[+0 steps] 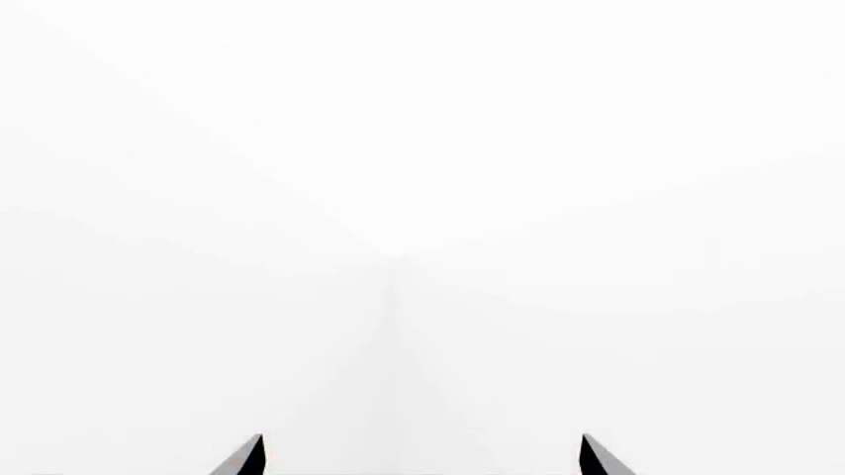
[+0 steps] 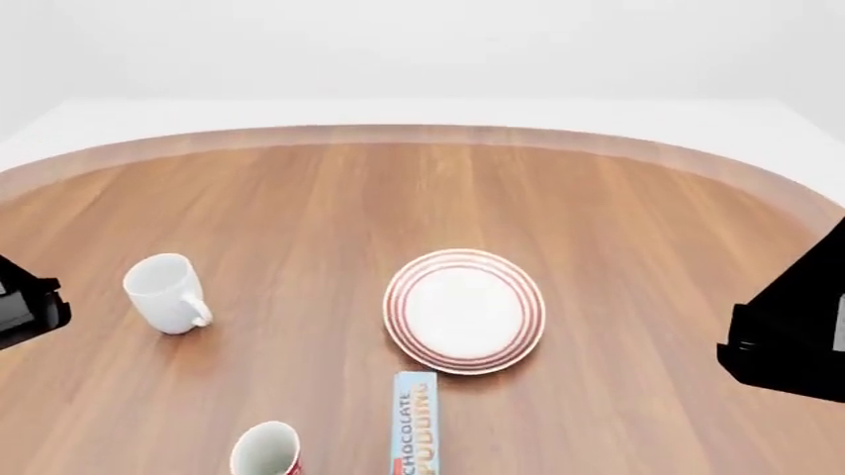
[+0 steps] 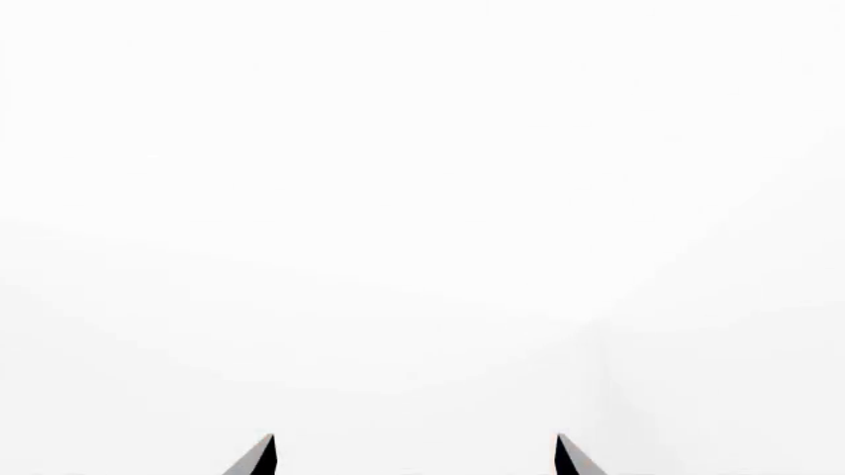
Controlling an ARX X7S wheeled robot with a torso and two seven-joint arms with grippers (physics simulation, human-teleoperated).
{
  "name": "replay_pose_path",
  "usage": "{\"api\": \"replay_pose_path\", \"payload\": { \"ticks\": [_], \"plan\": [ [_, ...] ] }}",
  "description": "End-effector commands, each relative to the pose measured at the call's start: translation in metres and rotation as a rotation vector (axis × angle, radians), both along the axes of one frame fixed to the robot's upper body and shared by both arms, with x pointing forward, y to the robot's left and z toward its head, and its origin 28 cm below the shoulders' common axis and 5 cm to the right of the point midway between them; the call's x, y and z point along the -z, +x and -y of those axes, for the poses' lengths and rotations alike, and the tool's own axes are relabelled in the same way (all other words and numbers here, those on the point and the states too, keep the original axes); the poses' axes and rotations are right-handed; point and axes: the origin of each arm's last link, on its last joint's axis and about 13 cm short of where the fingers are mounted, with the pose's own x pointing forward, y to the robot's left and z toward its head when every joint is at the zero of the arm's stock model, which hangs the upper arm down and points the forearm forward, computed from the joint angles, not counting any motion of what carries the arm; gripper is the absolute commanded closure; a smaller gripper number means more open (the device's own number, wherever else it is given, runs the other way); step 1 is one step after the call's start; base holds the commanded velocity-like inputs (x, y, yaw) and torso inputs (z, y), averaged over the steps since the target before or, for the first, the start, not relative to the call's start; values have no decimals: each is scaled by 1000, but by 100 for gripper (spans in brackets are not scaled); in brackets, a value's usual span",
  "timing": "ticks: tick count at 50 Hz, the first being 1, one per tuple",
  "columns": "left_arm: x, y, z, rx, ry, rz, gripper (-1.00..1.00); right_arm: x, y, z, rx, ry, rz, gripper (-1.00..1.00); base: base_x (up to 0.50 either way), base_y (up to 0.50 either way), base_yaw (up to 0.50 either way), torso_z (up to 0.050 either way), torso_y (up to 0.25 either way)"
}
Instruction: Pick up the white mug and put it on the plate, and put the chocolate pudding to the right of the plate.
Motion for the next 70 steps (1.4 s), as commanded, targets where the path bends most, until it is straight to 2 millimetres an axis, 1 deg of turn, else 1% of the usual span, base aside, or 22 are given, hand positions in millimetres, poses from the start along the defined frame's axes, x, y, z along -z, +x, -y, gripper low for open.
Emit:
{"api": "replay_pose_path", "payload": {
  "ticks": [1,32,36,39,40,42,52,60,61,63,70],
  "plan": [
    [0,-1,-2,-20,2,3,-100,0,-1,2,21,-10,5,-100,500,0,0,0,0],
    [-2,-3,-2,-22,2,11,-100,-1,-2,2,15,-9,16,-100,486,2,0,0,1],
    [-2,-3,-2,-18,2,12,-100,-1,-2,2,20,1,24,-100,0,0,0,0,0],
    [-2,-3,-2,-19,-2,9,-100,-1,-2,1,57,-55,30,-100,0,0,0,0,0],
    [-1,-2,-2,-18,-1,5,-100,-1,-2,0,42,-32,30,-100,-1,31,0,0,0],
    [-1,-2,-2,-16,-2,1,-100,0,-2,0,52,-53,29,-100,-10,451,0,0,0],
    [2,-1,-1,-12,-6,-11,-100,2,-2,1,61,-44,21,-100,-11,500,0,0,0],
    [3,1,-1,0,-11,-32,-100,2,-3,3,72,-14,29,-100,0,7,0,0,0],
    [4,1,-1,-5,-4,-74,-100,2,-3,3,71,-15,29,-100,0,0,0,0,0],
    [5,3,0,-16,13,-77,-100,2,-2,3,71,-15,27,-100,0,0,0,0,0],
    [6,3,0,-21,14,-77,-100,3,-3,2,69,-21,28,-100,0,0,0,0,-236]
  ]
}}
